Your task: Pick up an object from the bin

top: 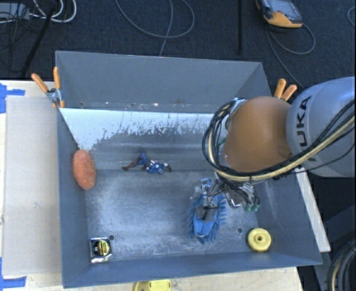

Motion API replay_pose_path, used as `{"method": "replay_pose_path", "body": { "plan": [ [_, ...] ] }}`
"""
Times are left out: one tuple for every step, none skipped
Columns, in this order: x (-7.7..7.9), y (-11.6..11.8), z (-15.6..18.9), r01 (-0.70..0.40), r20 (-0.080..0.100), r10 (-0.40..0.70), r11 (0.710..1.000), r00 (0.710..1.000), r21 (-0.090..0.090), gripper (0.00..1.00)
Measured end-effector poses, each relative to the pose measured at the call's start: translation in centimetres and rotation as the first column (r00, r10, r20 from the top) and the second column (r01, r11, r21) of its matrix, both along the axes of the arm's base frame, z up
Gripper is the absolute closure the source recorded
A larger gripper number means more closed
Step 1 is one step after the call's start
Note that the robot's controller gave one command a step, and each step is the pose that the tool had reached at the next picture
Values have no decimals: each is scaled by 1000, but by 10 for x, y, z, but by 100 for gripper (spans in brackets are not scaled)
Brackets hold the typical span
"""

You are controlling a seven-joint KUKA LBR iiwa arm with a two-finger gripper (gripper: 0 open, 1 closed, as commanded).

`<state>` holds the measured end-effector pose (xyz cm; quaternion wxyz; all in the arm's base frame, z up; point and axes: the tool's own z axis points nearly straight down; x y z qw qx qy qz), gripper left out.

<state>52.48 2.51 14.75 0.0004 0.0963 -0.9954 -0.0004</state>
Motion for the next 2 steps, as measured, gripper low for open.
{"method": "replay_pose_path", "body": {
  "plan": [
    [-16,-5,47,9,-3,-9,1000,1000,0,100],
    [-14,12,79,-23,2,23,1000,1000,0,100]
  ]
}}
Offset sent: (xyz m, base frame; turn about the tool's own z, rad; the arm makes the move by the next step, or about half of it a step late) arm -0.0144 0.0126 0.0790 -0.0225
